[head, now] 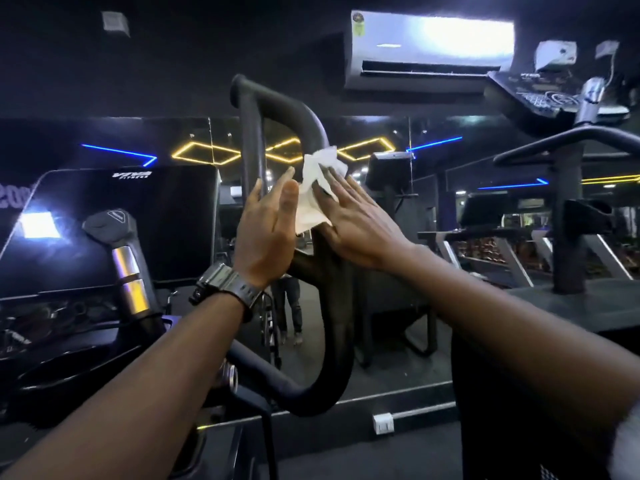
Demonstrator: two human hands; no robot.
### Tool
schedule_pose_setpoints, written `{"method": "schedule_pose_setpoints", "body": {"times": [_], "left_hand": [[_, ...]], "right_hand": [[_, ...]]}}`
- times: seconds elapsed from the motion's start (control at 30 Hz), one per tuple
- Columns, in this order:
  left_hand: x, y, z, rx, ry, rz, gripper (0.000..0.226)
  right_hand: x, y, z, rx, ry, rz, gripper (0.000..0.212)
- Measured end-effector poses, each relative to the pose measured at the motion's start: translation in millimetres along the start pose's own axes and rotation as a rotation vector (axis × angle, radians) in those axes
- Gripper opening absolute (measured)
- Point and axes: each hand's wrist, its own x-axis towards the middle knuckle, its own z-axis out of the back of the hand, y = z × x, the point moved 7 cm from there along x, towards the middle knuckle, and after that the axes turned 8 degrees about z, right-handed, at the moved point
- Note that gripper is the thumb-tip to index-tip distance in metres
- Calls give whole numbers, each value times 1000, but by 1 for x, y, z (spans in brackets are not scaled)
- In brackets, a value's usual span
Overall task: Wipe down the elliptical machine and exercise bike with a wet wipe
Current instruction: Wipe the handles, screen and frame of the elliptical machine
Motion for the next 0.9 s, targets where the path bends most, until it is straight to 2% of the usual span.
{"method": "schedule_pose_setpoints", "body": {"times": [0.07, 0.17, 0.23, 0.3, 0.4, 0.47, 0.57, 0.63, 0.73, 0.8, 0.9], "left_hand": [[-10, -1, 0, 9, 52, -18, 75], [-31, 0, 0, 104, 164, -109, 74], [-44, 2, -1, 184, 201, -177, 73], [-48, -3, -1, 172, 186, -194, 68], [-49, -9, 1, -50, 127, -112, 55], [-54, -11, 2, -126, 90, -67, 50], [-68, -11, -2, -72, 66, -100, 55], [-71, -9, -5, -28, 53, -111, 59], [-69, -9, -9, -31, -3, -44, 56], [-74, -14, -13, 26, -58, -8, 49], [-85, -18, -22, 141, -139, 25, 41]], "right_hand": [[-22, 14, -8, 50, -77, 86, 72], [-112, 66, -34, 143, -143, 199, 63], [-139, 82, -45, 72, -142, 321, 53], [-111, 67, -43, 9, -129, 215, 56], [-55, 48, -24, -11, -129, -19, 71], [-65, 65, -31, 5, -137, -15, 72], [-129, 107, -53, -34, -53, 191, 64], [-135, 96, -53, -43, -49, 254, 61], [-88, 30, -28, -39, -151, -4, 63], [-82, 12, -35, 194, -128, -79, 63], [-135, 58, -74, 886, -107, -111, 65]]}}
